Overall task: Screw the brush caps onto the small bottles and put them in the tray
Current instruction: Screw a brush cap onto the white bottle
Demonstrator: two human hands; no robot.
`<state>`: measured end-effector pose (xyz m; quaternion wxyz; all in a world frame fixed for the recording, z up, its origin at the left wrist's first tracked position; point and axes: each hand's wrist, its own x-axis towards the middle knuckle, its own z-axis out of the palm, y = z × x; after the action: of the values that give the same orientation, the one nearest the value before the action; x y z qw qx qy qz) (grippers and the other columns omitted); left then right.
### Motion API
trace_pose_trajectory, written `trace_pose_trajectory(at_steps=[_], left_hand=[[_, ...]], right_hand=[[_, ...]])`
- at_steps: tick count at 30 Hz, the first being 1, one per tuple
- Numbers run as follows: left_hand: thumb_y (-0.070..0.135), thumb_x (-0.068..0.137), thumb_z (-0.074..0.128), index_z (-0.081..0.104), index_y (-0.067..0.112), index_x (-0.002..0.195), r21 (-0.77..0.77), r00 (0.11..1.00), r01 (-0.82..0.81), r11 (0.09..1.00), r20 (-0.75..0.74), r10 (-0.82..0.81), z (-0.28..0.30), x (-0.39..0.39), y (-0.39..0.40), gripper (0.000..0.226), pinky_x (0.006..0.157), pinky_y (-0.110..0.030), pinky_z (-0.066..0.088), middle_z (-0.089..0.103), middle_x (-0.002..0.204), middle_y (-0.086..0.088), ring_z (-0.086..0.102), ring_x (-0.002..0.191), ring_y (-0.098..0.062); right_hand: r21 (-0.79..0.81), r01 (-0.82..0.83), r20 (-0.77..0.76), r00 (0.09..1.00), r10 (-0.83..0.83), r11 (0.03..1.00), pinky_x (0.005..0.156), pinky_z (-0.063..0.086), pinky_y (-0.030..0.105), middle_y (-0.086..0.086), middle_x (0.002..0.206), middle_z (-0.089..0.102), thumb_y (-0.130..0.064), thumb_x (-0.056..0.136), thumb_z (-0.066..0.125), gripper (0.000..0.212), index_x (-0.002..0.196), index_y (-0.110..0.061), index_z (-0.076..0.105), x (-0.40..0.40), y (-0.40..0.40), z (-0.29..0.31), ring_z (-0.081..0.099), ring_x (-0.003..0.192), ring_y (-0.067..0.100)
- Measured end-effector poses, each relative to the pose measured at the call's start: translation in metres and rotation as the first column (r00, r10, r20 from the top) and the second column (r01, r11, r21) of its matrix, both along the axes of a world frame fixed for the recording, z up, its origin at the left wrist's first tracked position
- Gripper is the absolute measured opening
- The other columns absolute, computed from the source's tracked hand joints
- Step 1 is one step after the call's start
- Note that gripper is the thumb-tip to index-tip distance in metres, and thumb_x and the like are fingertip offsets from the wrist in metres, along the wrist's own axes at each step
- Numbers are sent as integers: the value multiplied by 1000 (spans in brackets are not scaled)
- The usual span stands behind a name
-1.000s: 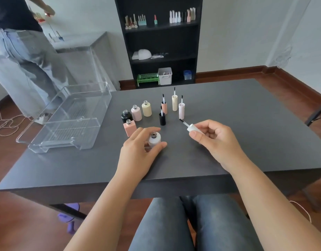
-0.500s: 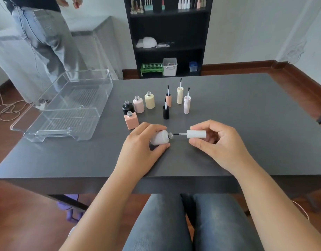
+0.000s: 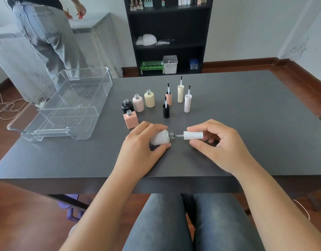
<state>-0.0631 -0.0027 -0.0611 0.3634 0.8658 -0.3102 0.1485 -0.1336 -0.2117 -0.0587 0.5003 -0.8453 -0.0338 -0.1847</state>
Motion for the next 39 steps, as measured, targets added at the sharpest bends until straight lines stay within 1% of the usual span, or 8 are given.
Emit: trace_pose_trajectory(at_steps=[6,17,24,27,29,33,36,39], left_hand=[[22,74,82,71,23,107,29,997,52,998,60,-53,1,-1,0,35,72,-11,40,63,99,8,53,83,-6],[20,74,83,70,20,115,17,990,103,995,94,-104,0,-4,0,43,73,-32,52,62,97,3,60,85,-18],[16,75,83,71,19,114,0,989,104,995,104,-104,1,-2,0,41,75,-37,51,63,98,1,61,86,-24],[18,75,83,71,20,114,-3,990,101,995,99,-100,2,-3,-1,41,76,-33,51,62,98,2,61,86,-21],[19,75,82,71,21,114,-6,992,88,996,93,-87,2,-3,-1,40,76,-31,50,62,98,3,60,87,-20],[19,75,83,71,21,113,-18,996,56,998,73,-55,4,-3,-1,40,76,-28,49,62,98,3,60,86,-18],[18,74,83,72,21,112,-14,996,53,999,66,-52,5,-4,-1,39,75,-29,50,62,98,4,59,86,-17],[17,74,83,72,20,111,-13,996,56,998,67,-56,5,-4,-1,39,75,-31,51,62,98,4,60,86,-19]], right_hand=[[-55,-66,59,996,70,996,69,46,30,-8,91,61,-2,84,69,31,108,-23,72,-2,4,1,54,78,12],[-248,-14,206,976,67,969,79,52,29,5,92,70,2,78,75,25,101,-9,76,1,9,0,66,85,18],[-55,-45,-31,999,43,997,54,38,11,-2,57,64,-32,99,48,22,112,-34,65,10,17,-2,52,54,5],[10,-41,-94,995,42,999,56,38,10,-2,59,63,-52,98,34,32,120,-41,55,10,17,-2,52,56,3],[60,-61,-66,996,65,996,65,41,9,-7,73,63,-55,96,37,36,125,-39,52,9,16,-2,57,69,3],[34,-95,51,994,94,995,85,47,23,-11,112,57,-27,83,67,35,117,-30,58,6,11,-3,58,97,14],[-31,-129,117,984,132,991,85,47,24,-2,109,59,-5,79,69,25,101,-17,67,7,10,-5,59,97,17],[-15,-110,139,984,111,994,81,50,25,-1,98,64,-4,83,66,16,95,-14,69,6,10,-6,62,88,18]])
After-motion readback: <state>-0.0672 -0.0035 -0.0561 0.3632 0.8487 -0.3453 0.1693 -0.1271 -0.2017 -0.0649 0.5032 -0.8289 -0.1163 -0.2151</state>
